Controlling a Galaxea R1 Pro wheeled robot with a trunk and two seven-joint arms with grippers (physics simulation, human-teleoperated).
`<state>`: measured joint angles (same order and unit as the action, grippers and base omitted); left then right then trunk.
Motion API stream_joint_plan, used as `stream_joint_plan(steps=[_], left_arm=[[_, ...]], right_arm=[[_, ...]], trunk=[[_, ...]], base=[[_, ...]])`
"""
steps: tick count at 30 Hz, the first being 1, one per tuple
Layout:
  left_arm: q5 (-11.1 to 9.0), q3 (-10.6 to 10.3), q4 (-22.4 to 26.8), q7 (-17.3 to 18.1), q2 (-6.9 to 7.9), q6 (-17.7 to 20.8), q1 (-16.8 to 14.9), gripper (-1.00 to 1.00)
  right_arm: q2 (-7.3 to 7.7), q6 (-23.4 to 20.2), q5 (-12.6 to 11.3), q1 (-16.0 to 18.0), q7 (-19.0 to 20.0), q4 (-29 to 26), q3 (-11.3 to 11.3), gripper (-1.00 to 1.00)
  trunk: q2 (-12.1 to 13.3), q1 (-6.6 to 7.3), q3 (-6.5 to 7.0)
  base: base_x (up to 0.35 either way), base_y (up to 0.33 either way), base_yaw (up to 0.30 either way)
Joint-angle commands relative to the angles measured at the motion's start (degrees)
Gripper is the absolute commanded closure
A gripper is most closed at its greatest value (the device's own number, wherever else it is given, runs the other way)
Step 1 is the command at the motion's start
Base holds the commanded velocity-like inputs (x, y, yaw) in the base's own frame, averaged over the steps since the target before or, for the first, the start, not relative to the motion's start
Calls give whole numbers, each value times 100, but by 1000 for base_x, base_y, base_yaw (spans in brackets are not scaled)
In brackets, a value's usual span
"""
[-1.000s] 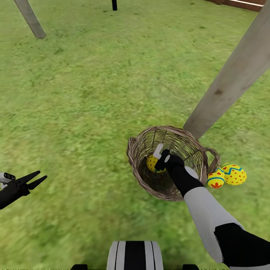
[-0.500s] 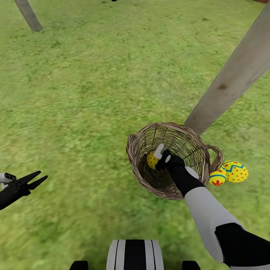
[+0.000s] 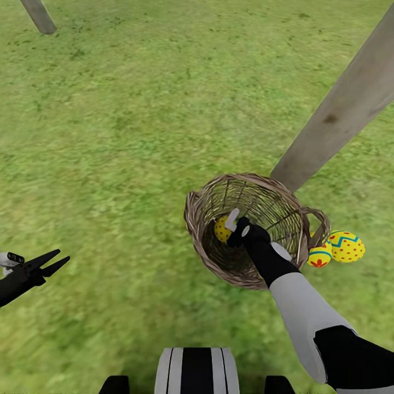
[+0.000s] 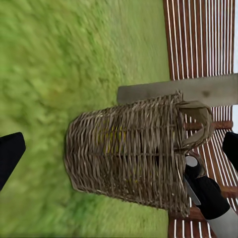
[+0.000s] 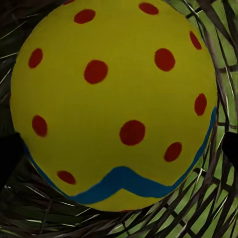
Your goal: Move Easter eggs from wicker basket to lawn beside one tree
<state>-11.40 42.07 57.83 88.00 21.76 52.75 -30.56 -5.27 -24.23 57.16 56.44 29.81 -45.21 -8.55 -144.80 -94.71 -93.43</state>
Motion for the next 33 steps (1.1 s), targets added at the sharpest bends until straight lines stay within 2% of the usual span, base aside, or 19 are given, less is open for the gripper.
stream_joint_plan(steps=[1, 11, 12, 22, 28, 30, 33], left_arm=[[7, -1, 0, 25, -6, 60, -2, -100], [7, -3, 0, 25, -14, 60, -2, -100], [7, -3, 0, 25, -16, 61, -2, -100], [14, 3, 0, 23, -23, 61, -2, -100], [7, -25, 13, 1, -13, 69, -2, -100], [12, -219, 9, -12, 0, 69, -2, -100], [15, -300, 9, -27, 7, 69, -2, -100]], right_arm=[[-13, -9, 51, 3, 40, -12, -6, -100], [-58, -24, 49, -1, 67, 42, -14, -100], [-54, -38, 49, -1, 68, 42, -13, 100], [-61, -74, 49, -1, 77, 48, -15, 100], [-62, -65, 55, -1, 83, 25, -24, 100], [-62, -65, 57, -1, 86, 14, -24, 100], [-62, -73, 58, -1, 86, -3, -24, 100]], trunk=[[-3, -2, -25], [-8, -12, -114], [-9, -15, -136], [-16, -28, -247], [-8, -12, -114], [-5, -7, -70], [-1, 1, -3]], base=[[0, 0, 0], [0, 0, 0], [0, 0, 0], [0, 0, 0], [0, 0, 0], [0, 0, 0], [0, 0, 0]])
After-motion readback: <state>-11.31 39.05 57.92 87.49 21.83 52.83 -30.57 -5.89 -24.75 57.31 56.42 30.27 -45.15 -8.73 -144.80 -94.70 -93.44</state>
